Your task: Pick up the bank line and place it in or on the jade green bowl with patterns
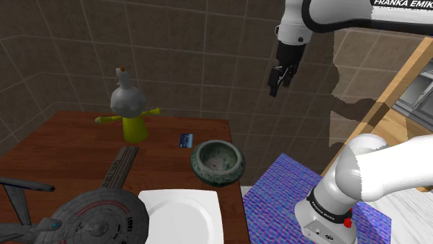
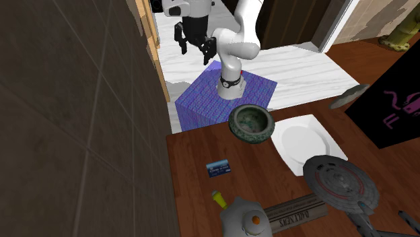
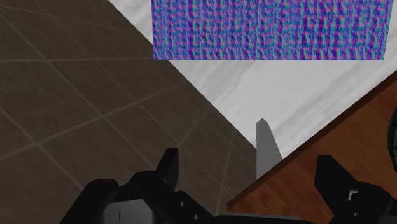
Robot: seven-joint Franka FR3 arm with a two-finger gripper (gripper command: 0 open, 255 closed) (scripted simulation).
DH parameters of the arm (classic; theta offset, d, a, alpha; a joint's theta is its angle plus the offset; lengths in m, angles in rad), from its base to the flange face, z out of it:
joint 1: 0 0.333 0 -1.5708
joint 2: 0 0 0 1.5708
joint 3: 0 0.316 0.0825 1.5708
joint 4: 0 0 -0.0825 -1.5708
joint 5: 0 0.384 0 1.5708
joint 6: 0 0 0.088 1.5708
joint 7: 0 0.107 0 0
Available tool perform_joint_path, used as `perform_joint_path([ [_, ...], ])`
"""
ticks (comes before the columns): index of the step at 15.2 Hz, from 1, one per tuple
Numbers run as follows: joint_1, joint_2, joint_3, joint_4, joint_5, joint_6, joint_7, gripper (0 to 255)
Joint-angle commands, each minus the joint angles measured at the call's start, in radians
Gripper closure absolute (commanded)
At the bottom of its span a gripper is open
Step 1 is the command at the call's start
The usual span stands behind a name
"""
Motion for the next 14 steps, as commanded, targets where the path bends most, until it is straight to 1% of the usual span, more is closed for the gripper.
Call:
perform_joint_path([
  [1,0.000,0.000,0.000,0.000,0.000,0.000,0.000,0],
  [7,-0.003,0.205,0.075,0.060,0.121,0.038,0.204,0],
  [14,-0.001,0.470,0.134,0.175,0.245,0.091,0.416,0],
])
